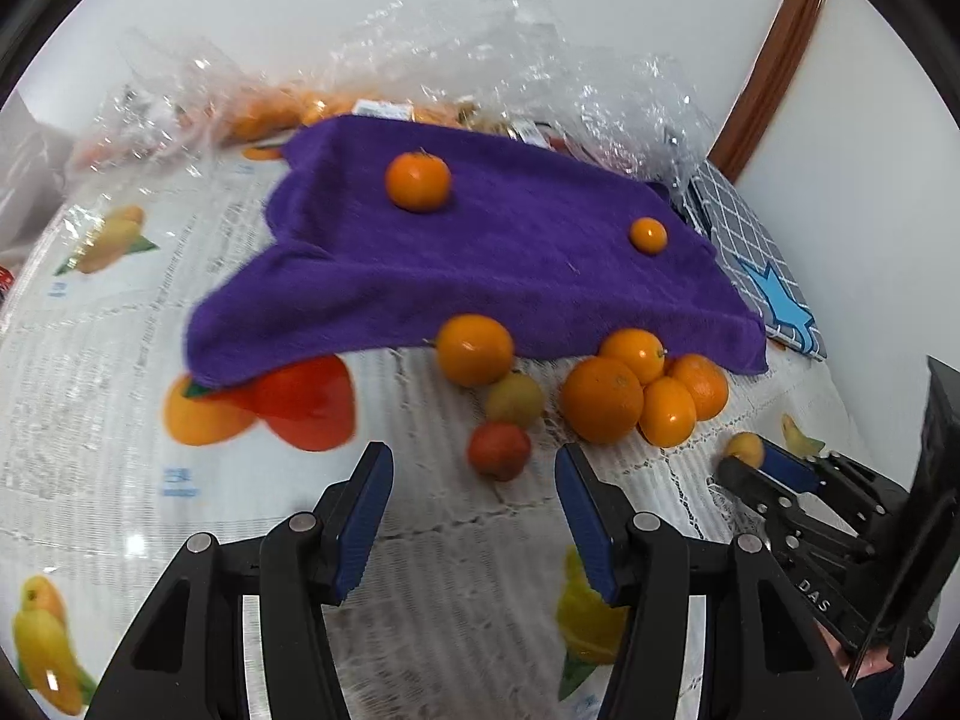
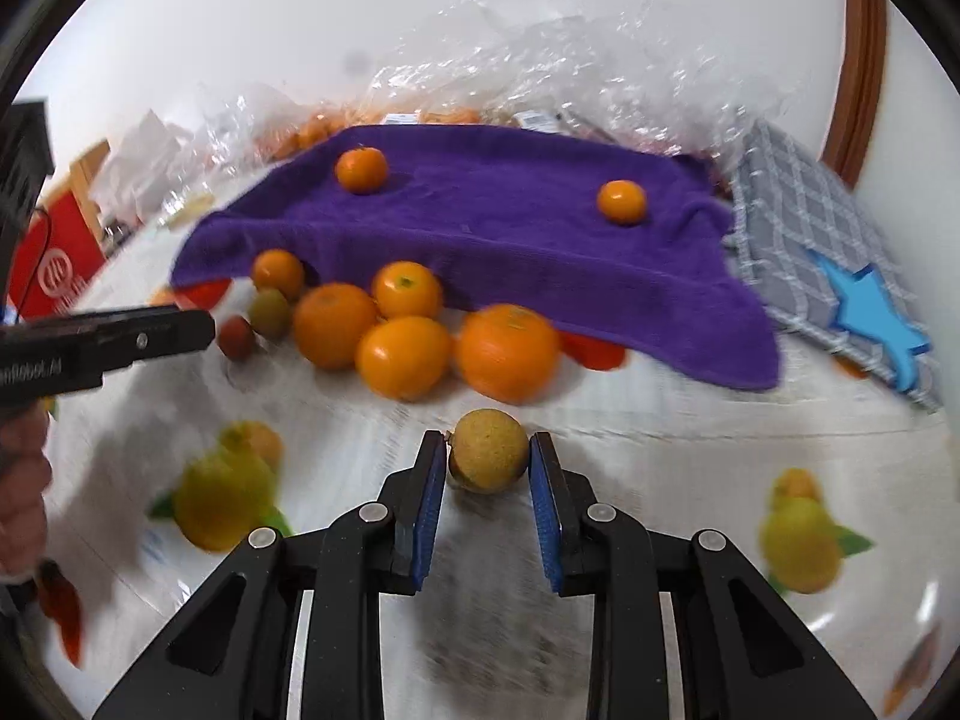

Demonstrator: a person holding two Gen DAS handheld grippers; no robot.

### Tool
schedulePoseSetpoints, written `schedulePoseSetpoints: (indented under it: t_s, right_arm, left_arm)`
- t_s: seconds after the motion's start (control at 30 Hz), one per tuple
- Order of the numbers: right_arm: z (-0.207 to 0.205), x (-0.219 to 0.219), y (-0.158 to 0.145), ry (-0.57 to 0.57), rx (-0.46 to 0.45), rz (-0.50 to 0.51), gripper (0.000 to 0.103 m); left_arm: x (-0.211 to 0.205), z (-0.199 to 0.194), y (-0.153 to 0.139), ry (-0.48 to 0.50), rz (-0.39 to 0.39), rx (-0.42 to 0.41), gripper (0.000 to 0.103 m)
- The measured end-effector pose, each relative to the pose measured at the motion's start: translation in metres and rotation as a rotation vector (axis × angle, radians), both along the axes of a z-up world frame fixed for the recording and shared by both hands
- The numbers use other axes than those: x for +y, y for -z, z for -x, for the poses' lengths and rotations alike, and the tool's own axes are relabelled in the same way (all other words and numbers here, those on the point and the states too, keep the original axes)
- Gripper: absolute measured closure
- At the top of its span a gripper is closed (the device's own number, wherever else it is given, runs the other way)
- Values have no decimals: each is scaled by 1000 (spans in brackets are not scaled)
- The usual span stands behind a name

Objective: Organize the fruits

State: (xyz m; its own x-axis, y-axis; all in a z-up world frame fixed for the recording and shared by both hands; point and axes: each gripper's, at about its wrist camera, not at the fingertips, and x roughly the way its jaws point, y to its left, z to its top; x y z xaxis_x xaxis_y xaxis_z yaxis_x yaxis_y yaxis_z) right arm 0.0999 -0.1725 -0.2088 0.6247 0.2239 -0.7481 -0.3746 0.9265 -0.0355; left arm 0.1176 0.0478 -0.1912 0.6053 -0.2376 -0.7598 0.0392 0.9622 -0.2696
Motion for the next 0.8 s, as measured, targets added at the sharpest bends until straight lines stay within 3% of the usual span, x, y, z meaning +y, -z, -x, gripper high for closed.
schedulePoseSetpoints:
  t_s: [0.07,0.3,0.53,0.8]
  right_arm:
    - [2,-8,3,9,6,22,76]
    - [-5,-29,4,48,59,-81,76]
    - [-8,-29,5,52,64,-89,76]
    - [-4,-31,2,13,54,-139,76]
  left_arm:
    - [-4,-1,3,-4,-4,-14,57]
    - [-10,0,8,9,0,-47,79]
    - [1,4,8,1,83,-69,80]
    - [-1,11,1,-1,75,-121,80]
